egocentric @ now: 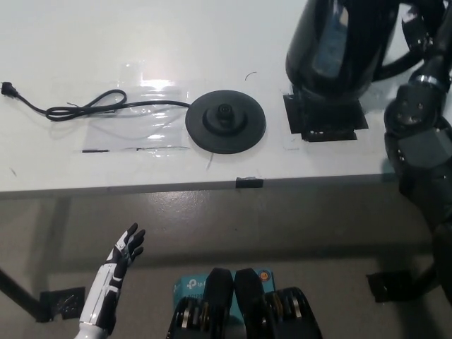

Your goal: Use the right hand to grab the handle of the kettle from the base and place it on the right side

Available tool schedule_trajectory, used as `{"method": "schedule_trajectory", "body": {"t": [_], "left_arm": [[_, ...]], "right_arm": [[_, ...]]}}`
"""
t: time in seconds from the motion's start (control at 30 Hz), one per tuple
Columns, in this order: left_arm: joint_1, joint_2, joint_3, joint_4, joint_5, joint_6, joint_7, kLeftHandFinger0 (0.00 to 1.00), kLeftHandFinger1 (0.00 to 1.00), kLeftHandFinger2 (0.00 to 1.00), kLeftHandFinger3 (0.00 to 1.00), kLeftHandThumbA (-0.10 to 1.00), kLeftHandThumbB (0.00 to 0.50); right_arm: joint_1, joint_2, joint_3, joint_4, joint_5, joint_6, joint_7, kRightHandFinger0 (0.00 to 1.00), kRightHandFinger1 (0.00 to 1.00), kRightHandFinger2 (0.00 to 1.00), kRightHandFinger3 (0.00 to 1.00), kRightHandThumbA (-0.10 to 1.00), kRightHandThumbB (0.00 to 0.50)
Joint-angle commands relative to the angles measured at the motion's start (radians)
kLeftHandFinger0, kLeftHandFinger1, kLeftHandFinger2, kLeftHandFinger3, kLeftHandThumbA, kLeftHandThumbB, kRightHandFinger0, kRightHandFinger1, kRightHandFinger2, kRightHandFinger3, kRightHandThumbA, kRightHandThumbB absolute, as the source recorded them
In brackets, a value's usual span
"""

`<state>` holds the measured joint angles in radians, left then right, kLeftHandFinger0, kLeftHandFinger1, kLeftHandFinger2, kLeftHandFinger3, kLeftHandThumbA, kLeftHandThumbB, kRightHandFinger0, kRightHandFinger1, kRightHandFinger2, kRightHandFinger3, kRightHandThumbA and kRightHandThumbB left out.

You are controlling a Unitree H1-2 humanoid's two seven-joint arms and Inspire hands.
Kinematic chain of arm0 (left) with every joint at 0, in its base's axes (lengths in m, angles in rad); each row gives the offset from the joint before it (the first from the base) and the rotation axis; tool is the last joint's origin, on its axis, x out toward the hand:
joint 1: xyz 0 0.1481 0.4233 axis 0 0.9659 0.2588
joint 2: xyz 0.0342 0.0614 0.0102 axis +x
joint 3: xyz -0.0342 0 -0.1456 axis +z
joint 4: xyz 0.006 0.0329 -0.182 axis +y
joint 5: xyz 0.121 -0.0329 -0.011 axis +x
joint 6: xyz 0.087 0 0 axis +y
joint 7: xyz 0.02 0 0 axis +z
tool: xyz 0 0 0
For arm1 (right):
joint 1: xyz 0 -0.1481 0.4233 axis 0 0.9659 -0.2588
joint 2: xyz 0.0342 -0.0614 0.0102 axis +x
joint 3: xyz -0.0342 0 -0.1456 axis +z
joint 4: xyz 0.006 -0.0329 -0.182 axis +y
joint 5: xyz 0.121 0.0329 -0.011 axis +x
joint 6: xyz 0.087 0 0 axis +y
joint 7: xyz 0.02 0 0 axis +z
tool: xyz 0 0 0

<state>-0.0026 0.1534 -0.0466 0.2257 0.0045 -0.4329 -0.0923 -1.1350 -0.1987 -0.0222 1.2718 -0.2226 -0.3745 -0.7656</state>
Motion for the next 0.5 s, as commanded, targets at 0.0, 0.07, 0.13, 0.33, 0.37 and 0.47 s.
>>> {"method": "schedule_trajectory", "body": {"t": [0.0, 0.07, 0.13, 0.33, 0.37, 0.47], "left_arm": [[0.005, 0.005, 0.013, -0.010, -0.018, -0.037, -0.007, 1.00, 1.00, 1.00, 1.00, 1.00, 0.500], [0.009, 0.003, 0.013, -0.008, -0.025, -0.037, -0.011, 1.00, 1.00, 1.00, 1.00, 1.00, 0.500], [0.009, 0.001, 0.013, -0.006, -0.026, -0.037, -0.011, 1.00, 1.00, 1.00, 1.00, 1.00, 0.500], [0.016, -0.002, 0.011, -0.004, -0.032, -0.037, -0.016, 1.00, 1.00, 1.00, 1.00, 1.00, 0.500], [0.014, -0.002, 0.012, -0.004, -0.037, -0.037, -0.018, 1.00, 1.00, 1.00, 1.00, 1.00, 0.500], [0.024, 0.002, 0.016, -0.007, -0.037, -0.037, -0.015, 1.00, 1.00, 1.00, 1.00, 1.00, 0.500]], "right_arm": [[-0.059, -0.038, 0.013, -0.005, 0.005, -0.096, -0.041, 0.00, 0.06, 0.52, 0.59, -0.10, 0.071], [-0.046, -0.042, 0.015, -0.003, 0.009, -0.096, -0.035, 0.00, 0.04, 0.50, 0.59, -0.10, 0.070], [-0.036, -0.048, 0.027, 0.005, -0.006, -0.096, -0.046, 0.00, 0.05, 0.50, 0.60, -0.10, 0.076], [-0.003, -0.055, 0.050, 0.029, -0.017, -0.095, -0.066, 0.00, 0.05, 0.49, 0.59, -0.10, 0.091], [0.000, -0.055, 0.054, 0.028, -0.017, -0.095, -0.065, 0.00, 0.04, 0.49, 0.59, -0.10, 0.088], [0.022, -0.051, 0.070, 0.011, -0.015, -0.096, -0.069, 0.00, 0.03, 0.46, 0.58, -0.10, 0.113]]}}
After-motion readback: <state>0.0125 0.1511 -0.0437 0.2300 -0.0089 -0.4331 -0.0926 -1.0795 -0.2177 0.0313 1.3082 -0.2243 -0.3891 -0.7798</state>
